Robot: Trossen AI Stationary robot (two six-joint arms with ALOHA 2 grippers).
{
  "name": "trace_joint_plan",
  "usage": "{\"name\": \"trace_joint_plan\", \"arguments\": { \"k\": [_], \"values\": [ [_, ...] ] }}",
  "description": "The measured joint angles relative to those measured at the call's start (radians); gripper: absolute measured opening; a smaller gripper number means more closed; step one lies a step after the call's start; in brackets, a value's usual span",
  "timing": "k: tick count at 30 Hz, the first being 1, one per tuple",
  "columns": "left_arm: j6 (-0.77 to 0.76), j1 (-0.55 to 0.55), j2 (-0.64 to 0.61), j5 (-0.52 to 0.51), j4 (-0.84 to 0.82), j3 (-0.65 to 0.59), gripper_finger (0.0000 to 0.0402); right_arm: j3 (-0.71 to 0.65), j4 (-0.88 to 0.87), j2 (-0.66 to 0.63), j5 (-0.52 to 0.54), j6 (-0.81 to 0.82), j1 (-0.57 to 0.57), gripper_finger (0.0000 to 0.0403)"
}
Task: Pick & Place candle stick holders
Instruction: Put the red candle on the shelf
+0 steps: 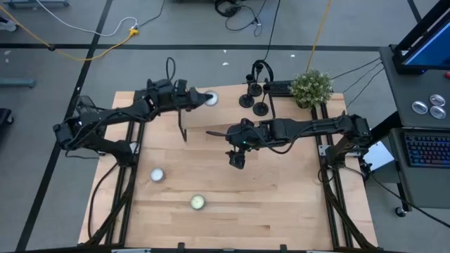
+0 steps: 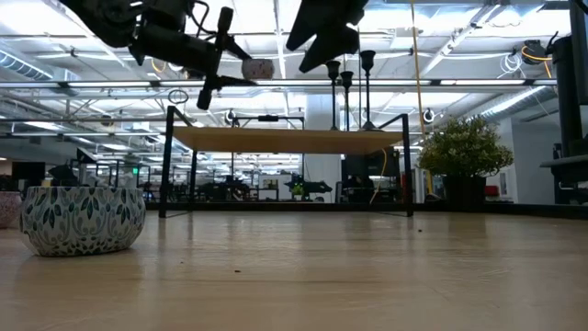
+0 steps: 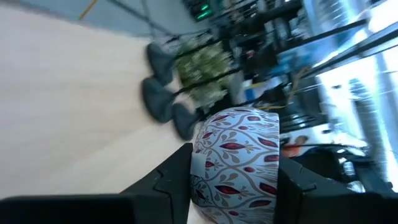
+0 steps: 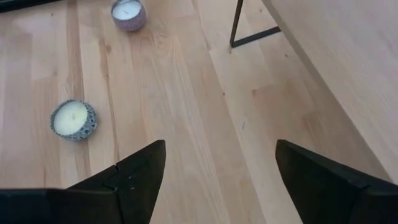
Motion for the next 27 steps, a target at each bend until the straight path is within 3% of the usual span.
{"name": "trace_joint_plan", "arguments": {
  "k": [8,19,27],
  "values": [
    [0.054,0.065,0.001,0.067,-0.067,0.104,0.0158,0.0,0.0,0.0,0.0,0.019,0.0,0.0293],
    [0.314,0.193,0.0,0.064,-0.557,0.365,0.0147,0.0,0.0,0.0,0.0,0.039,0.0,0.0293],
    [0.438,0.3,0.0,0.1,-0.842,0.386,0.016,0.0,0.001,0.0,0.0,0.049,0.0,0.0293]
  ]
}}
